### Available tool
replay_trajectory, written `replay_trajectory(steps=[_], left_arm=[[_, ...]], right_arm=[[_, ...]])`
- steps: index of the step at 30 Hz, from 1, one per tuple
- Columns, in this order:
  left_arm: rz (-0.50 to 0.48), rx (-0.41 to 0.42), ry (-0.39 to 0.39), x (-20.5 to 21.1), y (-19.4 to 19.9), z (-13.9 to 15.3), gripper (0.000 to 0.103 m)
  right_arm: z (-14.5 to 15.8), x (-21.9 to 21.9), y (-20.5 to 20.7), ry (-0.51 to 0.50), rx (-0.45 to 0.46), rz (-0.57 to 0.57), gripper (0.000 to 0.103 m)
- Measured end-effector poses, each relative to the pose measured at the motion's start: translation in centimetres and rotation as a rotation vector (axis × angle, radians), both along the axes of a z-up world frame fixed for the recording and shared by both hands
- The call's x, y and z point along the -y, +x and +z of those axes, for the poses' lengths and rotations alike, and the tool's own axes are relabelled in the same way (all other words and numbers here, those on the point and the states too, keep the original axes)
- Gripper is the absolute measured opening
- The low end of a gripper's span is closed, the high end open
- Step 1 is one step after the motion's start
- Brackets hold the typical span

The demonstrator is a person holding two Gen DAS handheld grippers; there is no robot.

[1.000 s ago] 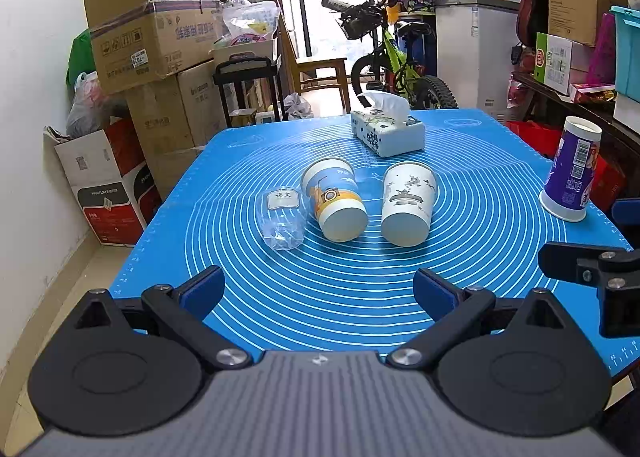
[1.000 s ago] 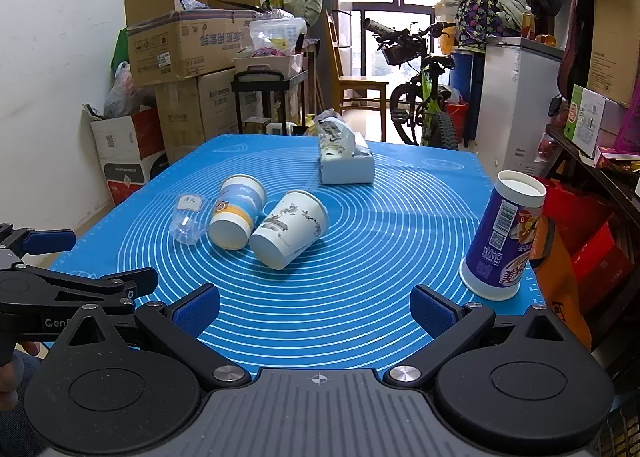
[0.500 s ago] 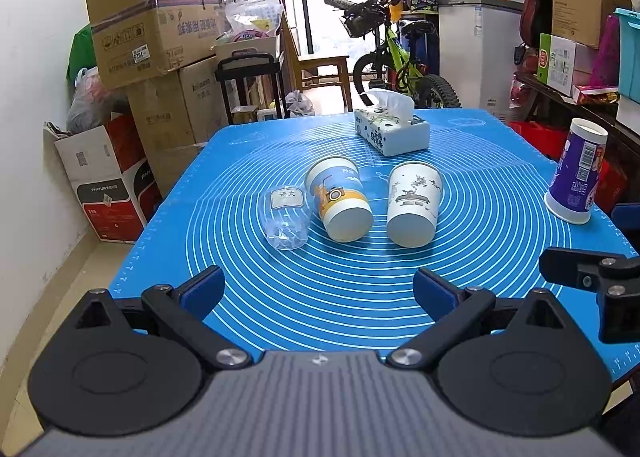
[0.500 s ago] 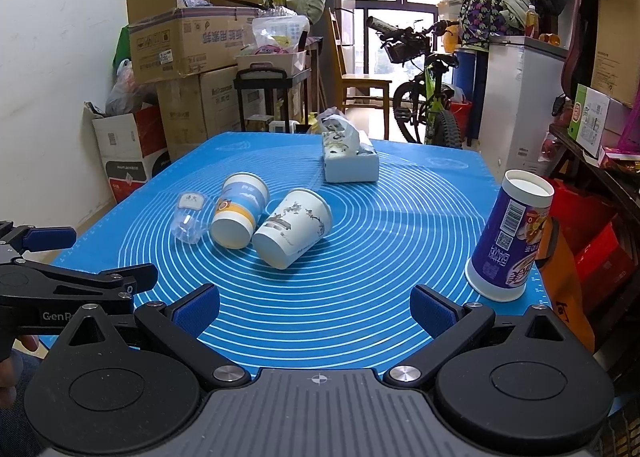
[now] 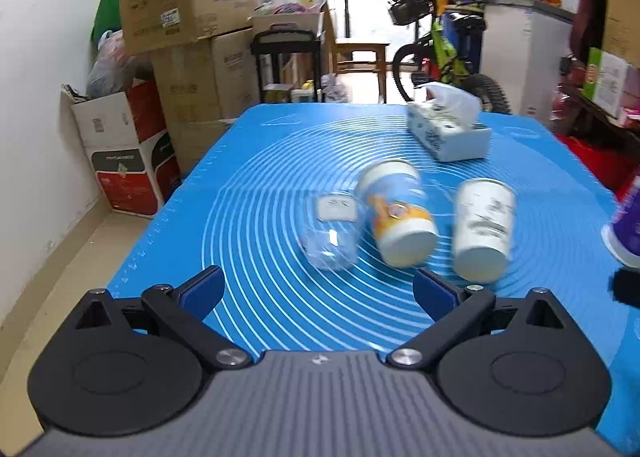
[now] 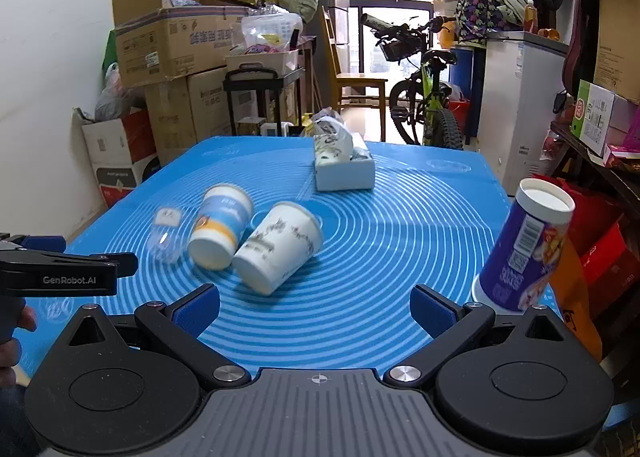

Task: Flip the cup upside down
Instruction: 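Move the left gripper to the clear plastic cup and close on it, then lift the clear cup with the left gripper toward the right gripper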

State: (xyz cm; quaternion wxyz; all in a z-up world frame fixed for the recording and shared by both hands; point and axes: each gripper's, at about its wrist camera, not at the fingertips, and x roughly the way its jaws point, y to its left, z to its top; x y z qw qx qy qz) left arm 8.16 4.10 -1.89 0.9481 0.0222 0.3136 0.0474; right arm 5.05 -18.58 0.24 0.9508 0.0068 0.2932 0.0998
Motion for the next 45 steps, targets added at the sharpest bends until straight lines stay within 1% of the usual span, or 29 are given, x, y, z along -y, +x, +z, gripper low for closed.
replay_trajectory(steps=[4, 7, 13, 14, 16, 17, 22, 26, 29, 30, 31, 32, 33, 34, 36, 38, 42, 45], left_arm=[[0.032, -0.015, -0.001, -0.9, 2.4, -0.7, 0.1], [0.039, -0.039, -0.006, -1.4, 4.1, -1.3, 0.1], [0.012, -0.11, 0.006, -2.4, 6.6, -2.7, 0.099], [0.005, -0.118, -0.002, -2.6, 6.9, -2.9, 0.102], [-0.014, -0.14, -0.049, -3.0, 7.4, -3.2, 0.103], [-0.02, -0.148, -0.06, -3.1, 7.6, -3.3, 0.103], [-0.053, -0.154, -0.026, -2.3, 7.9, -3.7, 0.102], [-0.064, -0.154, -0.042, -2.2, 8.5, -3.8, 0.102], [-0.076, -0.154, -0.038, -2.0, 9.4, -3.9, 0.101], [-0.078, -0.16, -0.04, -2.0, 9.6, -4.1, 0.093], [-0.078, -0.168, -0.046, -2.1, 9.8, -4.2, 0.087], [-0.083, -0.179, -0.057, -2.1, 10.0, -4.4, 0.076], [-0.088, -0.193, -0.071, -2.3, 10.1, -4.5, 0.074], [-0.089, -0.186, -0.077, -2.3, 10.1, -4.5, 0.071], [-0.1, -0.178, -0.075, -2.3, 10.1, -4.3, 0.06], [-0.102, -0.179, -0.084, -2.2, 10.1, -4.3, 0.06], [-0.108, -0.182, -0.07, -1.9, 9.8, -4.2, 0.06], [-0.114, -0.183, -0.077, -1.7, 8.9, -3.7, 0.06]], right_arm=[[-0.1, 0.2, 2.1, 0.018, 0.005, -0.011, 0.101], [-0.4, 0.0, 3.5, 0.01, 0.008, -0.017, 0.101], [-1.2, -0.2, 5.2, 0.029, 0.01, -0.026, 0.101], [-1.4, -0.1, 5.4, 0.033, 0.008, -0.029, 0.101], [-1.9, 0.0, 5.8, 0.046, 0.001, -0.034, 0.101], [-2.1, 0.1, 5.9, 0.052, -0.003, -0.035, 0.101], [-2.8, 0.4, 6.5, 0.075, -0.022, -0.04, 0.101], [-3.0, 0.7, 6.6, 0.091, -0.023, -0.046, 0.101], [-3.2, 0.9, 6.8, 0.098, -0.028, -0.046, 0.101], [-3.3, 0.9, 6.8, 0.096, -0.03, -0.047, 0.101], [-3.4, 0.9, 6.9, 0.096, -0.032, -0.047, 0.101], [-3.5, 0.9, 7.0, 0.096, -0.035, -0.048, 0.101], [-3.5, 0.9, 6.9, 0.096, -0.037, -0.048, 0.101], [-3.6, 0.9, 7.0, 0.098, -0.039, -0.05, 0.101], [-3.7, 1.1, 7.1, 0.1, -0.041, -0.052, 0.101], [-3.7, 1.1, 7.2, 0.103, -0.043, -0.055, 0.101], [-3.9, 1.1, 7.2, 0.097, -0.045, -0.058, 0.101], [-3.7, 1.4, 6.9, 0.096, -0.045, -0.057, 0.101]])
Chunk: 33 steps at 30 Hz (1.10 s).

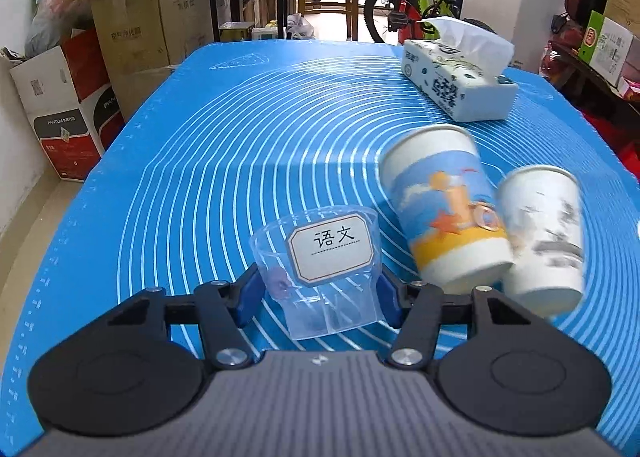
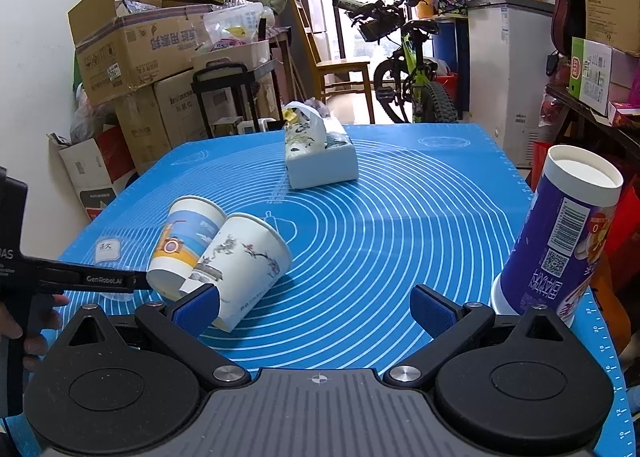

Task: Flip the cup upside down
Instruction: 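Lift the clear cup with the left gripper toward the right gripper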

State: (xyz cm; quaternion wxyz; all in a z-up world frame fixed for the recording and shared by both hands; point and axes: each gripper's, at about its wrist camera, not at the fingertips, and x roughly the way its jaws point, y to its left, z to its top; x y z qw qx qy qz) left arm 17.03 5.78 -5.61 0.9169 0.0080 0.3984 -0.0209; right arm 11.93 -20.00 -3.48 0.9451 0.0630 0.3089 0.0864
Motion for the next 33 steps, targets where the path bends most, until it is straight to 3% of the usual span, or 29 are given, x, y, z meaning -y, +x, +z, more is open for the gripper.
replay_trajectory(steps=[10, 16, 25, 33], left_arm=[[-0.05, 0.045, 0.021, 2.6, -6.1, 2.4, 0.06], [-0.1, 0.055, -0.01, 5.2, -9.1, 3.1, 0.06], [-0.11, 0.008, -0.058, 7.9, -10.1, 0.6, 0.06], [-0.109, -0.029, -0.04, 9.3, -10.3, -0.9, 0.061]], right_arm=[[1.5, 0.3, -3.0, -0.003, 0.011, 0.026, 0.101], [2.1, 0.6, -5.2, -0.015, 0.011, 0.042, 0.101], [0.8, 2.1, -7.4, -0.035, -0.052, 0.027, 0.101], [-0.6, 2.9, -8.2, -0.05, -0.09, 0.025, 0.101]])
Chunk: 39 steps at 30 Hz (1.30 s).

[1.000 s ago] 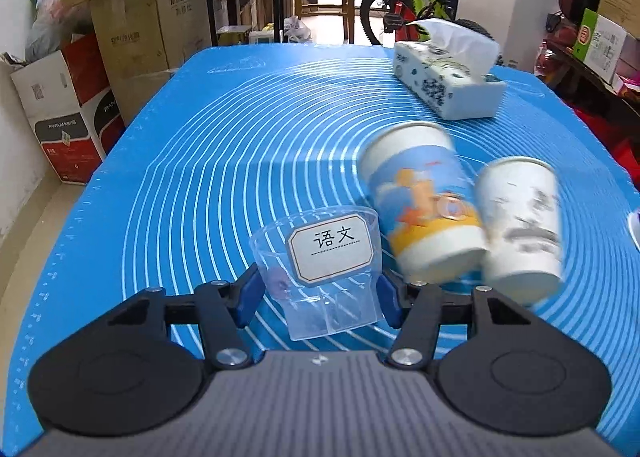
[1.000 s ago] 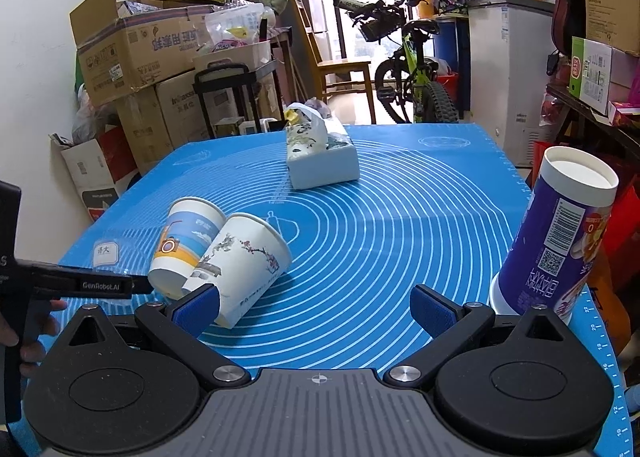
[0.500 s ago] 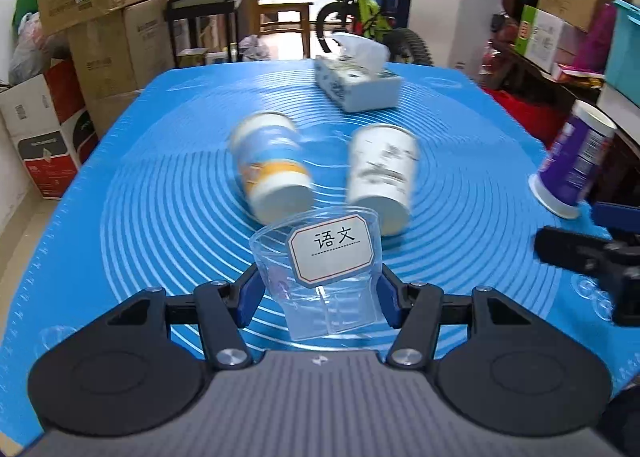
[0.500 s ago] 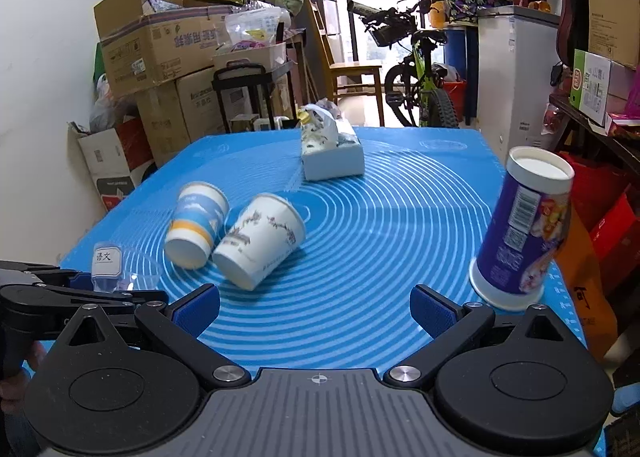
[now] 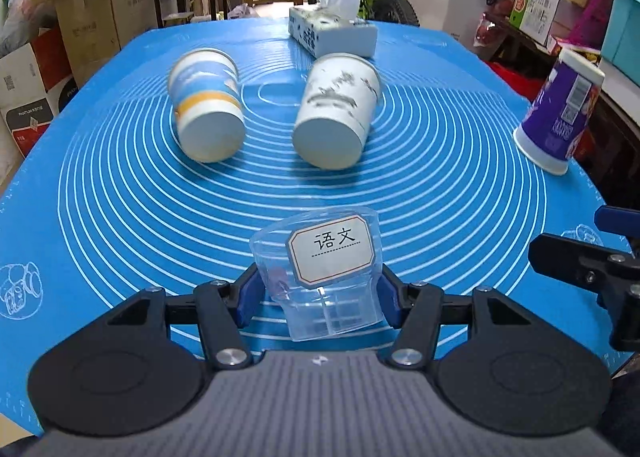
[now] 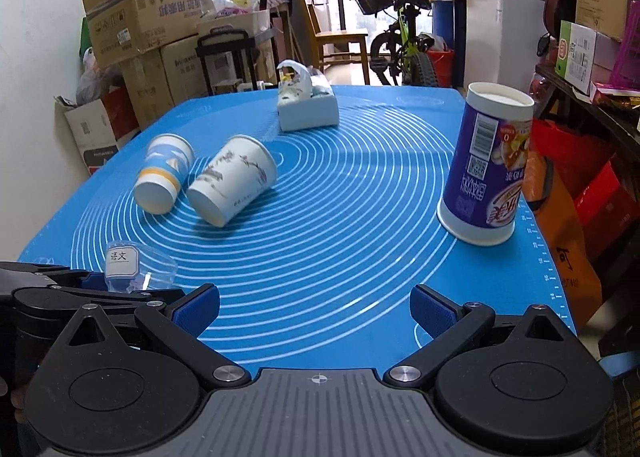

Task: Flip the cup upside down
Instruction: 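Lift the clear cup with the left gripper toward the right gripper, then roll the right gripper and grasp the clear cup while the left gripper releases it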

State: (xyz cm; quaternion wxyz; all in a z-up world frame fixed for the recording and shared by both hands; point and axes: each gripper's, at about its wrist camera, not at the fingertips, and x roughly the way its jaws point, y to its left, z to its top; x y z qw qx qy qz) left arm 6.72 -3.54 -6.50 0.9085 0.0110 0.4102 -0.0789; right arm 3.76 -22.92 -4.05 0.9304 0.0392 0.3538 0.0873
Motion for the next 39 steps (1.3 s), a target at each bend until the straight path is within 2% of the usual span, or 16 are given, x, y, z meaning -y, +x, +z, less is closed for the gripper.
replay_trajectory(steps=[4, 6, 8, 19, 21, 24, 28, 30, 35, 39], left_arm=[[-0.005, 0.004, 0.008, 0.2, -0.2, -0.1, 0.063], [-0.011, 0.002, 0.004, 0.2, -0.1, 0.0, 0.081], [-0.005, 0.023, -0.002, 0.2, -0.4, 0.2, 0.086], [-0.006, 0.056, -0.018, -0.2, -1.4, 1.5, 0.088], [-0.01, 0.079, -0.022, -0.5, -2.0, 2.3, 0.094], [0.002, 0.133, 0.005, -1.0, -2.7, 3.4, 0.095], [0.023, 0.186, 0.015, -2.4, -3.3, 4.5, 0.095], [0.053, 0.22, 0.025, -3.3, -3.6, 4.8, 0.095], [0.192, 0.296, 0.042, -6.1, -3.5, 5.0, 0.095], [0.326, 0.332, 0.03, -9.1, -2.5, 4.3, 0.095]], right_arm=[[-0.3, 0.0, 0.0, -0.003, -0.004, 0.003, 0.101], [-0.3, 0.0, 0.0, -0.002, -0.004, 0.004, 0.101], [-0.3, 0.0, 0.0, 0.0, -0.002, 0.0, 0.101], [0.0, -0.2, -0.2, -0.016, 0.0, 0.03, 0.101], [0.2, -0.7, -0.3, -0.044, 0.007, 0.054, 0.101], [0.6, -1.6, -0.4, -0.117, 0.03, 0.096, 0.101], [1.5, -3.4, -0.4, -0.247, 0.06, 0.158, 0.101], [2.0, -4.7, -0.5, -0.344, 0.093, 0.2, 0.101], [2.6, -9.2, -1.7, -0.718, 0.25, 0.392, 0.101], [1.2, -12.6, -3.4, -1.096, 0.447, 0.594, 0.101]])
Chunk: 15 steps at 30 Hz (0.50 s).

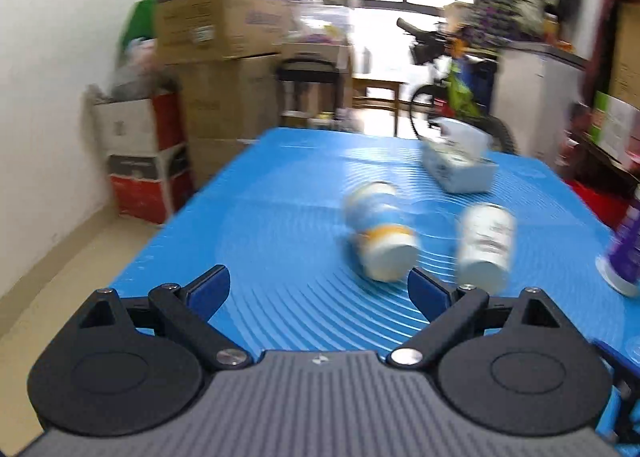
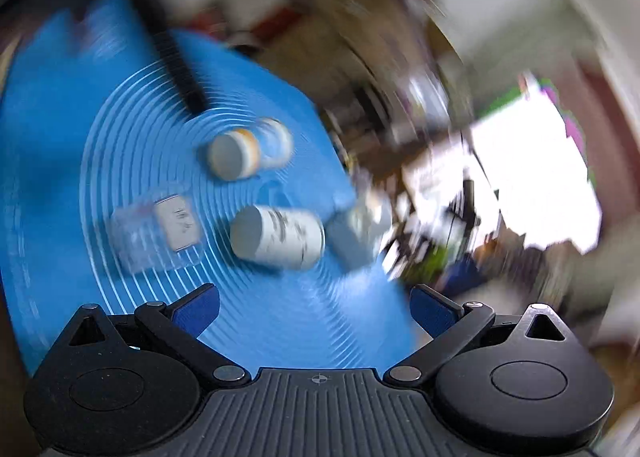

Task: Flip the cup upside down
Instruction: 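Roll the right gripper and grasp the clear cup while the left gripper releases it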

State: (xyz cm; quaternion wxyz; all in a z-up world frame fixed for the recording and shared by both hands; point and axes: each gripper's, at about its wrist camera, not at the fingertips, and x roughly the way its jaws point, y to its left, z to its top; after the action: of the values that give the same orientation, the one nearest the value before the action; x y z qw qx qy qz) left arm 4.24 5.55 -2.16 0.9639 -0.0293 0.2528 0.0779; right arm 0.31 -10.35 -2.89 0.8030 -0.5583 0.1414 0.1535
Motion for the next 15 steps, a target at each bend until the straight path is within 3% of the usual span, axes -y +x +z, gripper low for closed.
replay_trajectory(steps=[8, 15], left_arm=[[0.102, 0.009, -0.041, -3.0, 0.5, -0.9, 0.095], [0.107, 0.021, -0.05, -4.0, 0.3, -1.4, 0.095]], right_arm=[[-6.6, -2.7, -1.9, -0.712, 0.217, 0.409, 0.101], [-10.6, -1.5, -2.1, -1.128, 0.295, 0.686, 0.1]])
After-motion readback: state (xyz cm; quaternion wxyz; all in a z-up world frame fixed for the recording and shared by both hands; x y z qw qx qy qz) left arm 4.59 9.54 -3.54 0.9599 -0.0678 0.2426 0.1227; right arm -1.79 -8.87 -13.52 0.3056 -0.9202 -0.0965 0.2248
